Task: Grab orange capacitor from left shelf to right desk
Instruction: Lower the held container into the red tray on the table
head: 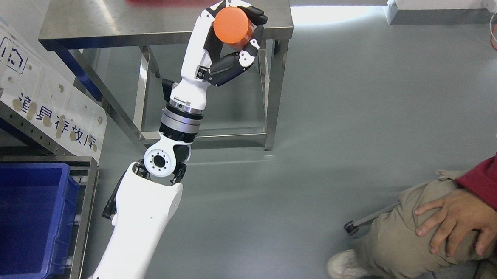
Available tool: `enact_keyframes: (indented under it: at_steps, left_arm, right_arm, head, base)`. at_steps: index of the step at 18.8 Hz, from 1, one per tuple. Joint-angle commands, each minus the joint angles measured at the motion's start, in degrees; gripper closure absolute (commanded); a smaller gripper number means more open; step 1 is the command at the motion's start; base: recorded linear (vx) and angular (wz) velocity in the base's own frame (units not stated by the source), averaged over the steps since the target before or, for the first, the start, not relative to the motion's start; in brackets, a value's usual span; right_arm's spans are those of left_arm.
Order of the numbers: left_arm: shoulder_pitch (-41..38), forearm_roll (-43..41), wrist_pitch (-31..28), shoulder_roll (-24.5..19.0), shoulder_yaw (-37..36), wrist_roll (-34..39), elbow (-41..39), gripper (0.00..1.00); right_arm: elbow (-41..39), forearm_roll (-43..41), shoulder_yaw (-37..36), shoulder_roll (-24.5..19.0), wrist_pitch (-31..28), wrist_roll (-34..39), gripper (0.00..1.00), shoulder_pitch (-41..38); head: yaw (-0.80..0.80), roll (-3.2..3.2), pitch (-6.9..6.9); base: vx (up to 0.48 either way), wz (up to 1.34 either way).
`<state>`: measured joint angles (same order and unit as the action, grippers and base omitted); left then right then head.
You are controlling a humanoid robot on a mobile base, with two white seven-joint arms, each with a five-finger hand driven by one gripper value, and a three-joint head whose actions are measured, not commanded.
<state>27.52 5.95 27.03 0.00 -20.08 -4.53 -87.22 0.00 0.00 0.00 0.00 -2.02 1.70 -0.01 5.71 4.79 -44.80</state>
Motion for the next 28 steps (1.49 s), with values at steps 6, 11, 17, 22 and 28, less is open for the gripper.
enact_keyframes:
  at_steps: [6,11,17,22,28]
  left_arm:
    - [14.48,-0.32,-2.94,-1.0,-0.05,0.4,20.93,0.97]
    - [19.58,-0.41,-3.03,-1.0,-0.31,0.4,26.48,0.97]
    - [20.64,-1.2,-6.09,-1.0,-4.97,0.49,29.91,0.97]
    - [23.8,-1.29,-8.47,-1.0,-4.18,3.38,36.49,0.96]
    - [28.02,-3.39,-14.45,-1.0,-3.83,4.52,45.19,0.96]
  right_arm:
    - [-1.32,0.0,-0.62,1.0,-0.26,0.06,0.0,-1.92]
    - [-1.32,0.0,-0.62,1.0,-0.26,0.06,0.0,-1.92]
    - [-1.32,0.0,-0.7,1.0,-0.26,0.06,0.0,-1.92]
    - [-1.32,0.0,-0.62,1.0,-0.26,0.06,0.0,-1.92]
    - [-1.32,0.0,-0.62,1.0,-0.26,0.06,0.0,-1.92]
  head:
    - [0.0,0.0,0.0]
    - [0.0,0.0,0.0]
    - [0.0,0.0,0.0]
    - [0.0,0.0,0.0]
    - [0.0,0.0,0.0]
  base:
    - [0.202,0.11]
    - [0.222,0.2]
    - [0.191,0.06]
    - [0.15,0.0]
    - [0.108,0.0]
